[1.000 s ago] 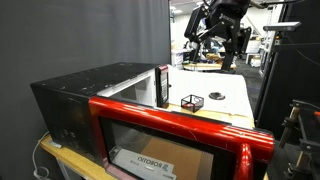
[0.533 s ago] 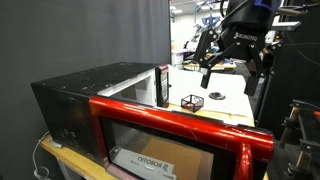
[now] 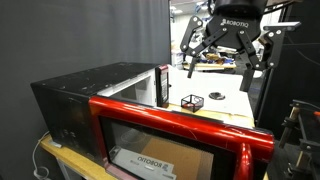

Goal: Close the microwave door

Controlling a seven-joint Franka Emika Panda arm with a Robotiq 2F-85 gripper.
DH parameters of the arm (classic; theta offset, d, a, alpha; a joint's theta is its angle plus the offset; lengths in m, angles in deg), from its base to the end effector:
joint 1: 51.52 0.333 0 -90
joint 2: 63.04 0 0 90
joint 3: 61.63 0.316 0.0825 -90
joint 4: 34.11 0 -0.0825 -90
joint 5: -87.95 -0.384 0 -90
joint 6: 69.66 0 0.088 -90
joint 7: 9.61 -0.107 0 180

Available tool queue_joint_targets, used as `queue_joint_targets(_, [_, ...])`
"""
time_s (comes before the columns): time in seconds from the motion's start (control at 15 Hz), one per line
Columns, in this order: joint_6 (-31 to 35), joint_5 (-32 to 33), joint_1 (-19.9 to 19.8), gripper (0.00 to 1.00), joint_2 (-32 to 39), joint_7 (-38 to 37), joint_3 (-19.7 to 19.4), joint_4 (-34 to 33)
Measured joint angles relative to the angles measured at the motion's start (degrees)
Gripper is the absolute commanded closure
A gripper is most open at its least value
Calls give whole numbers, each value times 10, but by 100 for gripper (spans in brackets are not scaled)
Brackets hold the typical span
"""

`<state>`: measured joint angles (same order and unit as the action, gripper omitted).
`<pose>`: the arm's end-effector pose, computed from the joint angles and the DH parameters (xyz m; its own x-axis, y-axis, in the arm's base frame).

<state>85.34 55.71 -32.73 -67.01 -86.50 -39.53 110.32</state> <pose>0.3726 0.2974 0.3235 0.4586 -0.8471 -0.2685 -0.8838 -0.4032 -0.2374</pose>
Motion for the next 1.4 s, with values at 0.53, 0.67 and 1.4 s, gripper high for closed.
queue_joint_targets(0.53, [10,-83,49,47,90,0,17,-55])
queue_joint_targets(0.67, [34,-89,51,61,107,0,17,-66])
queue_joint_targets(1.4, [148,187,166,100,202,-177,-160,-36])
